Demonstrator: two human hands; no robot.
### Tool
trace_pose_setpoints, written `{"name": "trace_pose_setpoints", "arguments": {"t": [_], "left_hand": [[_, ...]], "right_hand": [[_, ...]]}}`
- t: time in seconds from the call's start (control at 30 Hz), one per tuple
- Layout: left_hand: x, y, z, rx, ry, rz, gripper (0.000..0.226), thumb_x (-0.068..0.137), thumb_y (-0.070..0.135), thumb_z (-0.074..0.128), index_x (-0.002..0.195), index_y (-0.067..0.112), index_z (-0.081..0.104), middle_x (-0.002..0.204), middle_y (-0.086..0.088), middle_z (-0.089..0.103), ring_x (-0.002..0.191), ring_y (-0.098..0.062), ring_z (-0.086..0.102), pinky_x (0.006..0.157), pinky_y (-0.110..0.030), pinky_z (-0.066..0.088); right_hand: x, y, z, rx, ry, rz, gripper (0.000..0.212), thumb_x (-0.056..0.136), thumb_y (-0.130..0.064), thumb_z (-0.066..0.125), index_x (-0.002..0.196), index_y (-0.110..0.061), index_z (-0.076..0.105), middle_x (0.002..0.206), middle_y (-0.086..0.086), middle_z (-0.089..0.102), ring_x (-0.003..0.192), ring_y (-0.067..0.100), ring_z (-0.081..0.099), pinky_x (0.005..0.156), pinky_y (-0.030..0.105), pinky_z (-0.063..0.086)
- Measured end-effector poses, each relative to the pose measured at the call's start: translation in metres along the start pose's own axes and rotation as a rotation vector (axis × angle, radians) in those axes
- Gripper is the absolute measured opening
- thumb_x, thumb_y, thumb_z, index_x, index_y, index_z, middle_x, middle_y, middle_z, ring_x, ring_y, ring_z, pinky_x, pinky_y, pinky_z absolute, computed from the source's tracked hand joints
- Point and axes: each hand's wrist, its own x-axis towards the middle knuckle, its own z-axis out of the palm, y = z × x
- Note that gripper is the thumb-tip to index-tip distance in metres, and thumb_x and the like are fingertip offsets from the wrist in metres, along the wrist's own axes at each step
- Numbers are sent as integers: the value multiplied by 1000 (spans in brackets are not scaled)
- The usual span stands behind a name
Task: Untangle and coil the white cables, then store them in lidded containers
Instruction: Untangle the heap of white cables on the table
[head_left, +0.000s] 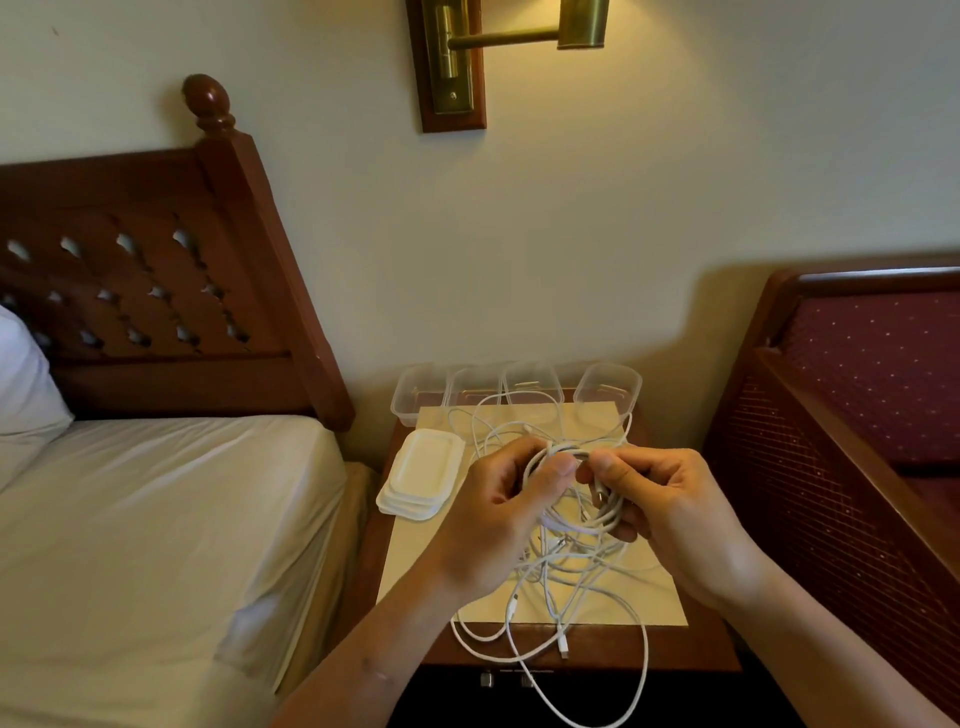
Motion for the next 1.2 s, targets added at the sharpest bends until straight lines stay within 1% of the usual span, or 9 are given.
{"name": "trace_pose_setpoints", "arguments": {"t": [0.17,0.33,0.47,0.63,0.73,0.83,0.93,1.07,1.2], "left_hand": [[-1,5,-13,-312,-75,-75,40,97,21,42,95,18,82,90,-42,45,81,-33,37,72,-35,41],[3,12,-25,-433,-324,-185,22,97,11,61,108,-1,76,90,-24,52,73,-21,49,72,-33,45],[8,23,-28,-26,-314,-92,20,99,13,63,100,21,81,84,-29,60,71,-25,47,68,-35,41],[13,30,-34,595,-266,9,42,98,1,59,72,33,68,61,17,55,58,-7,45,58,-29,37],[13,34,-39,824,-266,81,35,100,3,58,85,31,73,73,22,62,77,-3,61,69,-14,43],[8,36,-44,920,-228,140,23,104,15,58,109,25,77,90,21,70,90,-4,65,77,-17,50],[4,35,-40,814,-169,102,24,107,19,52,96,22,73,80,12,66,77,-11,60,69,-33,47],[0,30,-18,311,-68,-76,40,98,34,40,75,2,50,70,-11,43,69,-32,38,69,-58,35],[-2,25,0,216,-2,-97,77,92,75,37,84,1,54,80,-27,40,73,-41,42,68,-55,41]], "right_hand": [[3,1,-2,57,25,45,31,95,-26,62,84,-3,79,66,13,57,54,18,46,50,25,39],[5,1,0,232,-100,181,36,93,-24,68,94,11,72,78,23,58,70,34,47,63,34,41],[1,-1,3,307,-165,294,32,96,-17,59,90,13,70,65,14,56,54,19,51,49,25,43],[-1,3,-1,230,-113,284,31,92,-27,65,79,-1,74,66,11,56,56,17,48,51,24,39],[-3,2,-7,-63,-87,105,34,95,-35,62,82,-7,75,69,12,54,61,27,43,52,27,39],[-4,0,-13,-323,-88,-51,31,101,-38,55,81,-23,73,66,2,55,60,26,45,56,38,40],[-4,-3,-14,-313,-121,-55,29,102,-39,52,89,-25,73,76,3,63,67,24,54,62,34,46],[-2,-1,-2,-65,-31,11,27,98,-29,57,104,-14,78,80,6,71,70,19,59,63,27,49],[-1,1,10,-124,88,-40,24,102,-22,56,103,-18,79,75,6,72,67,14,59,63,22,49]]}}
